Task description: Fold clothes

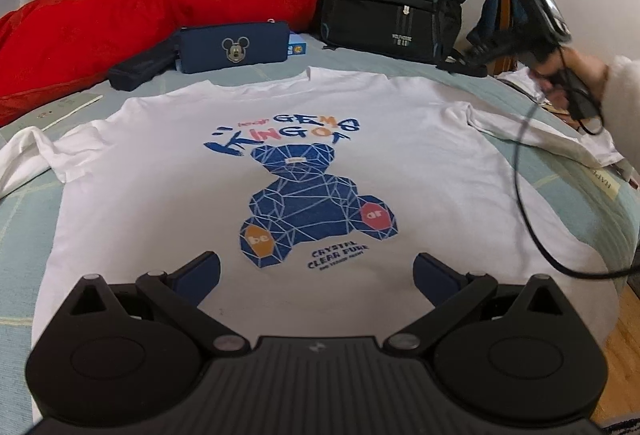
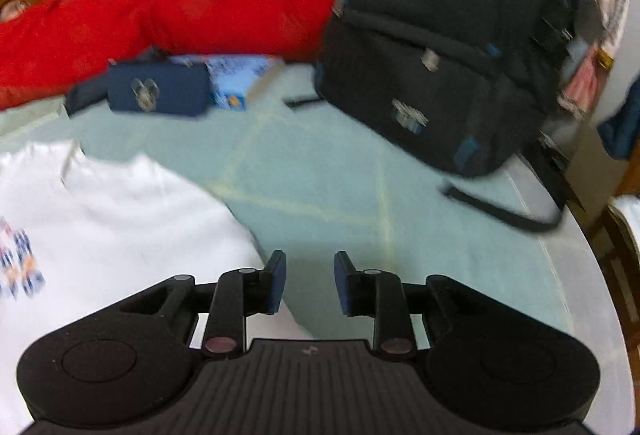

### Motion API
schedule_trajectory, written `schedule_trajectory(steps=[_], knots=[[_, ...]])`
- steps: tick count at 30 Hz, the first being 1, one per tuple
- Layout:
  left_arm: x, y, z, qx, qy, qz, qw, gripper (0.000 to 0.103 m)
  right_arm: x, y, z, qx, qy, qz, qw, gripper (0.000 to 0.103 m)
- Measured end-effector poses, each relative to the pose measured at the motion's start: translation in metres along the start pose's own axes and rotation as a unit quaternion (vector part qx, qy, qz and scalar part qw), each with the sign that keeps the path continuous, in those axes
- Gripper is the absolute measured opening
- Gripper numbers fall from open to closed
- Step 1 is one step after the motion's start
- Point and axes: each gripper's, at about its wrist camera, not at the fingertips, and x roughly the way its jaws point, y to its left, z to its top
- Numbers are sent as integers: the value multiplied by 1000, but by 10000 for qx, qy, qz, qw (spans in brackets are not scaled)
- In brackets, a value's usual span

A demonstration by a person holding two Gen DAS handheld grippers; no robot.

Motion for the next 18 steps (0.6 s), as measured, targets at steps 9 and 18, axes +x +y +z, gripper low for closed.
schedule_trajectory(steps=[9, 18], knots=[[-4, -11, 2, 121, -15, -45, 9999, 102, -6, 1, -51, -210, 174, -109, 9996, 39], [-9, -22, 2, 253, -30, -79, 9996, 102, 8, -9, -51, -426, 311, -176, 9985, 56]])
